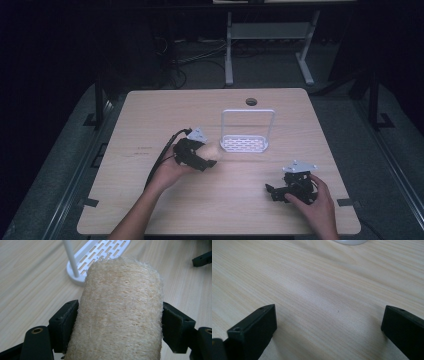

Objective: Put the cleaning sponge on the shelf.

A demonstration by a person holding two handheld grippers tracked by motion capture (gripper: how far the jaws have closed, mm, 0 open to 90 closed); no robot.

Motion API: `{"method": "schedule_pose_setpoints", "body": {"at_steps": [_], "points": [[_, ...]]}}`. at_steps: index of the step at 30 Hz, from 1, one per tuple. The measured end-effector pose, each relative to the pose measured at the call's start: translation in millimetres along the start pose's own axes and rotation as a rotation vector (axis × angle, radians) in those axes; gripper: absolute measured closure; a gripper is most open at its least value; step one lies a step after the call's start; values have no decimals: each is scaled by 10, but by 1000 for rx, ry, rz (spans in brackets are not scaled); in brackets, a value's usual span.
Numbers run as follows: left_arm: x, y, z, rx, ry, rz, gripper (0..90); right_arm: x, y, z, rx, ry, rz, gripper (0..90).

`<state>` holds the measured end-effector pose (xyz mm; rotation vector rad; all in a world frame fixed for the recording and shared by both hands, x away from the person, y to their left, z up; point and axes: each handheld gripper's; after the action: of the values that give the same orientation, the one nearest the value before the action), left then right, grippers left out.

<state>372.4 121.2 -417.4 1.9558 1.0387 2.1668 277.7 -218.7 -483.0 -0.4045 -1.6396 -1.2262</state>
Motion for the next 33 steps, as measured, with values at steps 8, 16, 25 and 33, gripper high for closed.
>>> {"method": "schedule_pose_setpoints", "body": {"at_steps": [8,16,25,33], "points": [[-27,110,-44,-6,-2,-7,230,-1,0,-1,2,0,-1,0],[-88,267,-101,-14,-6,-21,230,0,0,0,0,1,0,0],[-203,435,-163,-31,-7,-23,231,-1,0,-1,1,0,-1,0],[-329,582,-200,-34,-6,-29,231,-1,0,-1,2,0,-1,0]]}}
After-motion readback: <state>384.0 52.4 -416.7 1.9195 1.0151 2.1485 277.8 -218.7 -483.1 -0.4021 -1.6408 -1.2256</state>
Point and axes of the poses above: each handheld gripper's, and its own axes: x roughly backward along the jaws, y roughly out of its top, z roughly to its left, and after that the axes turned 13 degrees about z, right-handed
